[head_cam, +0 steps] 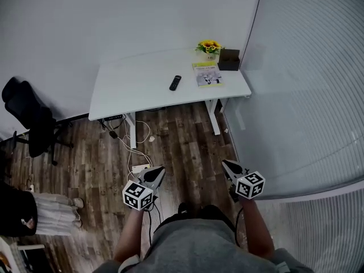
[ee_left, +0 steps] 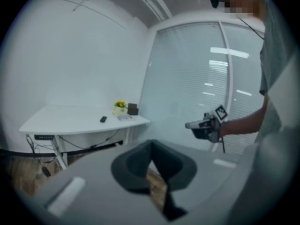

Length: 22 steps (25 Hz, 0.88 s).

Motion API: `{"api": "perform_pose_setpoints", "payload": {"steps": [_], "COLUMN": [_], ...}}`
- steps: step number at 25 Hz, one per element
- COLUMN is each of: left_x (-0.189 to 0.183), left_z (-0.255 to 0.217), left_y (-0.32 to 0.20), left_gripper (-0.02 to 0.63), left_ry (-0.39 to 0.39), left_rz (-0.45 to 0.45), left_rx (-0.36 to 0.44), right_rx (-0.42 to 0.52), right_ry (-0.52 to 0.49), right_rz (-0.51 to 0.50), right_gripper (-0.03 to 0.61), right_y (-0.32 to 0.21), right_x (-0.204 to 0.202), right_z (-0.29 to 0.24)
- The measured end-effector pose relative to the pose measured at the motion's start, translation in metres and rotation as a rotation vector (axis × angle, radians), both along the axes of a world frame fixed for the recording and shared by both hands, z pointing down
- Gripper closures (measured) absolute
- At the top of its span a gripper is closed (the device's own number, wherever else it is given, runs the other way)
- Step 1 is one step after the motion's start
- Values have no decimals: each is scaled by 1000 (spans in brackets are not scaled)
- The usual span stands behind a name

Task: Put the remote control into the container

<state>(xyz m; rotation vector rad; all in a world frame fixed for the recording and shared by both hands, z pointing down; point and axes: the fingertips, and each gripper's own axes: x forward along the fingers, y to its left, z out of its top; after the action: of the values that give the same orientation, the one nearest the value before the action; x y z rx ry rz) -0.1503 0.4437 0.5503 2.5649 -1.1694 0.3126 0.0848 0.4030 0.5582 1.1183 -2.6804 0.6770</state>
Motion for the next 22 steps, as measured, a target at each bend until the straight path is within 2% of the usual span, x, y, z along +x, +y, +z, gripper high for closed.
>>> {"api": "perform_pose_setpoints", "payload": {"steps": [4, 12, 15, 19, 22], "left_x": [-15, -19, -21, -19, -10], "left_z": [-4, 7, 9, 10, 5], "left_y": [-18, -44, -62, -99, -130], "left_gripper": [614, 614, 613, 614, 614], "left_ry": [17, 3, 2, 8, 11], "left_rz": [-16, -12, -28, -52, -57], "left_rx": [6, -25, -33, -32, -23], "right_rx": [-11, -5, -15, -41, -35], "right_ry": [-99, -35, -57, -155, -133], "right_rz": [-10, -14, -6, 0, -19], "right_gripper": [560, 560, 560, 560, 560], "right_y": [-15, -66, -88, -129, -160], "right_x": [-17, -19, -15, -11, -7], "right_z": [-11, -3, -2, -12, -16]}}
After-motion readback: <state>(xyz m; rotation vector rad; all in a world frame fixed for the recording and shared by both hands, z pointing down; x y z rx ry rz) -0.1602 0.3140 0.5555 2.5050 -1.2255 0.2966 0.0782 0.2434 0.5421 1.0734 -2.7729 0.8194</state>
